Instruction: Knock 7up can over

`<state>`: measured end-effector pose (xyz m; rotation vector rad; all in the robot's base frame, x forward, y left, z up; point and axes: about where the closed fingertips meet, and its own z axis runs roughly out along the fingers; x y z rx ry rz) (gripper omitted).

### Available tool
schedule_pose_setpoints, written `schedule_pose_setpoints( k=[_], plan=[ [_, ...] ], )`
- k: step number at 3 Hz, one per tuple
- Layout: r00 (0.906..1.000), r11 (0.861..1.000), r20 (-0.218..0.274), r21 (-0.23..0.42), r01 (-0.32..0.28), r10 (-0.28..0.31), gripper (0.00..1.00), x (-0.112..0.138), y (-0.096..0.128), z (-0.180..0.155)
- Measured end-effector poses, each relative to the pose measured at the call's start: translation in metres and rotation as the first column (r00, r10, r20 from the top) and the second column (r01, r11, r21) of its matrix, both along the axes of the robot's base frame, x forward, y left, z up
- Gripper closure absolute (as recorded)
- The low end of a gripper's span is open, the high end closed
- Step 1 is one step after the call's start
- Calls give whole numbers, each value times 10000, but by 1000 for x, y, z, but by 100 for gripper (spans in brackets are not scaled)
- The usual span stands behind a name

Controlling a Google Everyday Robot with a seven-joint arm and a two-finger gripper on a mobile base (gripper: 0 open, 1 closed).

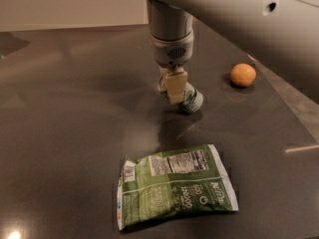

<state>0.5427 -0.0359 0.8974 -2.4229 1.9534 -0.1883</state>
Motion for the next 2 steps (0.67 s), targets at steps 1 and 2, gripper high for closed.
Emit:
schedule_pose_setpoints(
  k=[1, 2],
  plan=[
    [9998, 9999, 210, 172, -9, 5, 12, 5, 4, 0],
    [9993, 9996, 377, 293, -38, 27, 0, 9, 7, 0]
  ],
)
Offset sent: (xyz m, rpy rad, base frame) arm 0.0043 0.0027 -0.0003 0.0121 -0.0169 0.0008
